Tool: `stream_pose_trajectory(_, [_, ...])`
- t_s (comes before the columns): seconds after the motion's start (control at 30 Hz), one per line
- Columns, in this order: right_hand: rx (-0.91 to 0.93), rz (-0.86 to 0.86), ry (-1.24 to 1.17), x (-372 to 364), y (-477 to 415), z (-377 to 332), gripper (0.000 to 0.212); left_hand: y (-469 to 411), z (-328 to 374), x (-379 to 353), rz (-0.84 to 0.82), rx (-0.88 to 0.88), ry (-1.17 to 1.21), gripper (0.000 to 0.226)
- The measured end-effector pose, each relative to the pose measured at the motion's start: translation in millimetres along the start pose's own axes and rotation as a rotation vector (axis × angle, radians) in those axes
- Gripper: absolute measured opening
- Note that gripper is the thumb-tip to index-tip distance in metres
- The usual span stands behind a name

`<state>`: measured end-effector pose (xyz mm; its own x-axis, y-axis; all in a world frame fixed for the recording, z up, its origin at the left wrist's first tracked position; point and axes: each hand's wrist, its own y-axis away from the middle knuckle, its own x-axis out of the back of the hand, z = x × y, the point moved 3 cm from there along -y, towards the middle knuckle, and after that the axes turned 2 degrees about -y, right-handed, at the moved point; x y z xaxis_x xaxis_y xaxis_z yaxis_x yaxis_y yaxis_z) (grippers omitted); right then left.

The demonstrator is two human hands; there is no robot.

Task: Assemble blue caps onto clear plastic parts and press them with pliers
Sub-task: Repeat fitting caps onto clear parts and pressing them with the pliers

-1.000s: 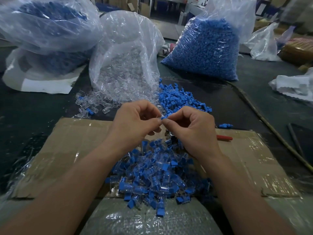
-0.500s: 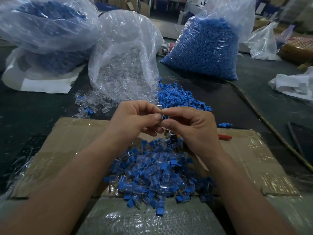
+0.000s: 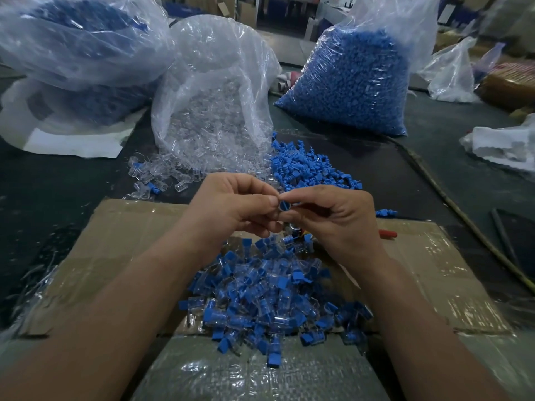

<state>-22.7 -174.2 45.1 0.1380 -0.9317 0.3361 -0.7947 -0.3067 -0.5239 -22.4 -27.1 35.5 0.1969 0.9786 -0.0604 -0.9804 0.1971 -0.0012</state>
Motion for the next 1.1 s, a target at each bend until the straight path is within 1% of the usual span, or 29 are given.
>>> stream_pose_trajectory(0.13, [0.041,0.012,0.032,1.4,0.0,-0.7,0.030,0.7,0.7,-0.9,-0.007,0.012,0.011,0.003])
stream_pose_trajectory(0.3, [0.038,0.011,0.032,2.8,0.3,-0.2,0.029,0.4,-0.6,-1.4,-0.008,0.020,0.023,0.013])
stream_pose_trajectory(0.5, [0.008,0.014,0.022,2.7,0.9,-0.4,0.025,-0.2,-1.8,-1.1,-0.025,0.033,0.025,0.003])
stream_pose_trajectory(0.67, [0.011,0.017,0.022,2.6,0.7,-1.0,0.024,0.1,-1.0,-0.4,-0.030,0.051,0.026,0.004])
stream_pose_trajectory(0.8, [0.026,0.002,0.050,2.3,1.0,0.0,0.027,1.1,0.0,-0.5,-0.029,0.056,0.015,0.017])
stream_pose_trajectory(0.93, [0.079,-0.012,0.115,0.9,0.3,1.1,0.031,1.2,-0.4,-0.5,-0.022,0.058,-0.048,0.008])
stream_pose_trajectory(1.1, [0.103,-0.006,0.140,1.3,0.4,1.3,0.032,1.2,-0.3,-2.7,-0.016,0.018,-0.088,0.012])
